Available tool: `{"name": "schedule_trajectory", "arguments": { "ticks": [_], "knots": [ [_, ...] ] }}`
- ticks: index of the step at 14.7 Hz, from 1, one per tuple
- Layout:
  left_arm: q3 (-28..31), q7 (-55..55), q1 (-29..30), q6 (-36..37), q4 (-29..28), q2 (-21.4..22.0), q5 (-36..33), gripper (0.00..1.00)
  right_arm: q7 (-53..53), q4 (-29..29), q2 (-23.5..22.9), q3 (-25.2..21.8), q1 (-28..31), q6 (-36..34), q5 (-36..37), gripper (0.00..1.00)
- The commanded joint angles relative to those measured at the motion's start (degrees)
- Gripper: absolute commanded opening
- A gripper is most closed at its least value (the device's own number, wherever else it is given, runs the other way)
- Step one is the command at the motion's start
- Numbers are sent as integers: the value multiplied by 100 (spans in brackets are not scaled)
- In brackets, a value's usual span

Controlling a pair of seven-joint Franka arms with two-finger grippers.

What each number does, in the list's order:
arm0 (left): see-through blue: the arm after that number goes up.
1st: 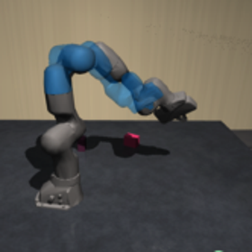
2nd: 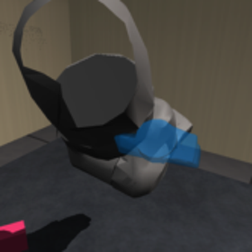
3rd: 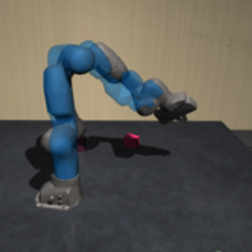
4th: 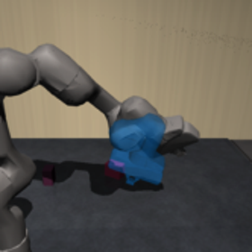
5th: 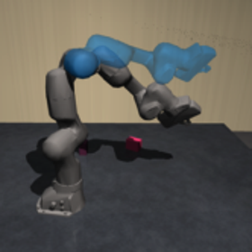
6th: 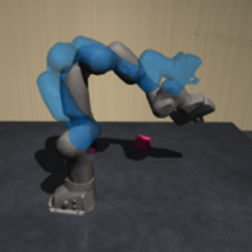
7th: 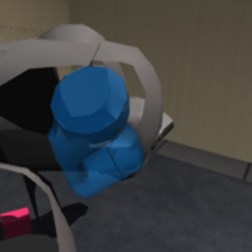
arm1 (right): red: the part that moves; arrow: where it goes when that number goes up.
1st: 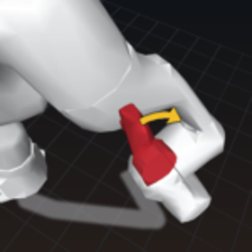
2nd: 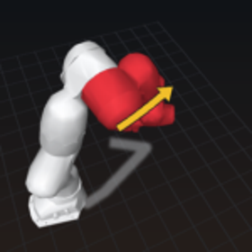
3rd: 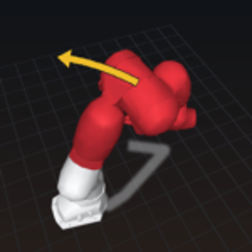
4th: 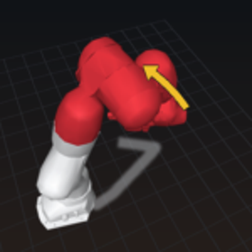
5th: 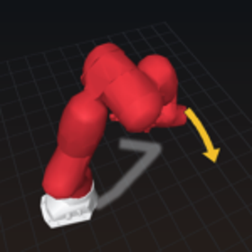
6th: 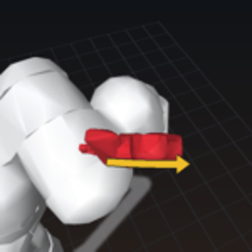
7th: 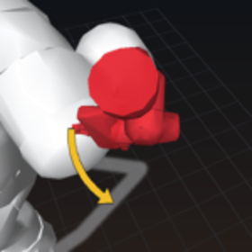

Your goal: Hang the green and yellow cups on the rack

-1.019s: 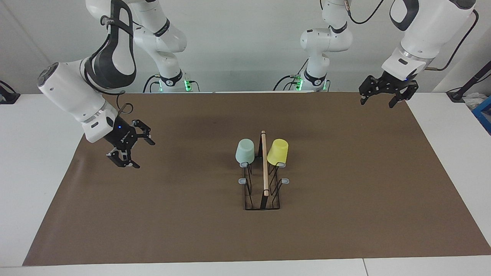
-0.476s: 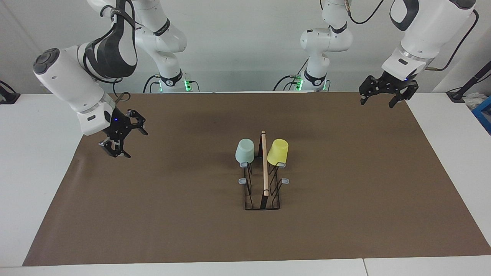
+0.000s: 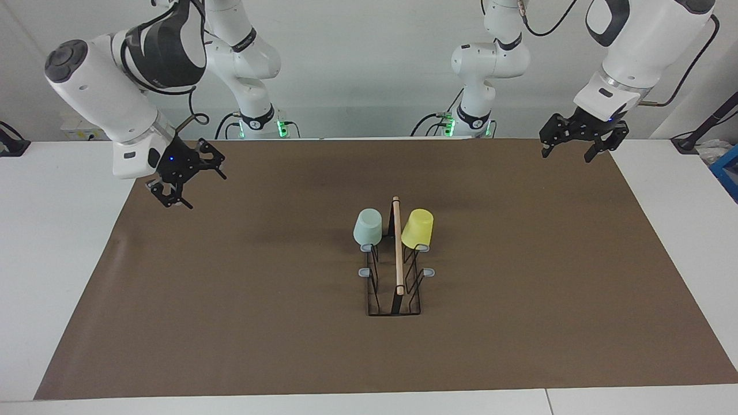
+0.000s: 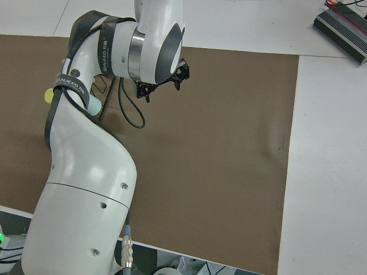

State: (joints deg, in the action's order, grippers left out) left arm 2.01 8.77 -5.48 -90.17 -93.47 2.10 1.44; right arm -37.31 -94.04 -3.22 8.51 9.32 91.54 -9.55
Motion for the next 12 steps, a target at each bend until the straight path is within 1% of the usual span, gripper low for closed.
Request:
{"name": "schedule_trajectory", "arguments": {
  "ticks": [1,2,4,5,6,7,9,12],
  "knots": [
    [-25,-59,12,-10,-93,71,-92,100,320,-9,85,-68,0,-76,304,100],
    [-25,-59,12,-10,-93,71,-92,100,347,8,85,-173,-9,-40,313,100],
    [-8,-59,12,-10,-93,71,-92,100,356,-1,85,-498,-341,100,383,100],
    [-25,-59,12,-10,-93,71,-92,100,426,34,67,-830,-560,188,444,100],
    [-25,-59,12,-10,-93,71,-92,100,653,52,50,-1068,-789,267,454,100],
    [-25,-59,12,-10,-93,71,-92,100,1038,52,58,-1158,-860,259,506,100],
    [-25,-59,12,-10,-93,71,-92,100,1811,78,58,-1141,-887,276,944,100],
    [-25,-59,12,-10,-93,71,-92,100,2200,228,6,-1150,-1028,232,999,100]
  ]
}}
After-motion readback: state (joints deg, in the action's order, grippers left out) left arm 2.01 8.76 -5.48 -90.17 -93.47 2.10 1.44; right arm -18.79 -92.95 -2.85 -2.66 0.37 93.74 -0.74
